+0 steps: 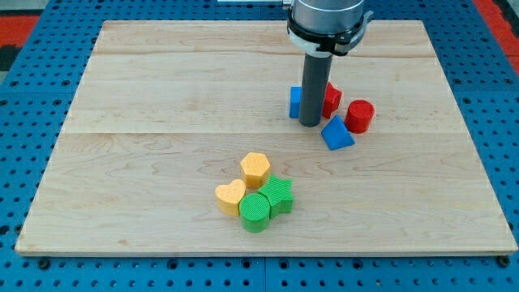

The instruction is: Slide blue cube along with red star towards the center right

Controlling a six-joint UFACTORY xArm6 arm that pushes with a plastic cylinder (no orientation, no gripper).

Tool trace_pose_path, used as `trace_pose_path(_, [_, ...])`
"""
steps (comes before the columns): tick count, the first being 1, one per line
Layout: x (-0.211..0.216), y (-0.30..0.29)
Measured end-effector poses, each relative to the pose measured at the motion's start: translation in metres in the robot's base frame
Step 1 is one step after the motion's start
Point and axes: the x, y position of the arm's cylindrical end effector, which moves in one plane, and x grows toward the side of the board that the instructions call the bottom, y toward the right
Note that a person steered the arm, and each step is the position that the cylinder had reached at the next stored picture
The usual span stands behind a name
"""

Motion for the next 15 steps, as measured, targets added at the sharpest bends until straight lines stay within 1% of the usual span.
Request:
trace_pose_path(1, [0.000, -0.052])
trace_pose_path(2, [-0.023, -0.129])
trace_pose_path(3, [-0.067, -0.106])
trace_pose_path(4, [-0.082, -0.035])
trace_pose_path(5, [-0.081, 0.033])
trace_pose_path(6, [-0.081, 0.084])
trace_pose_path(7, [-0.066, 0.103])
trace_pose_path(8, [-0.040, 0.064])
trace_pose_path(10, [-0.023, -0.120])
trace_pose_path(11, [-0.020, -0.202])
trace_pose_path(12, [-0.010, -0.230])
trace_pose_path(13, [-0.040, -0.230])
trace_pose_path(14, [-0.066, -0.249])
trace_pose_path(15, [-0.066, -0.271])
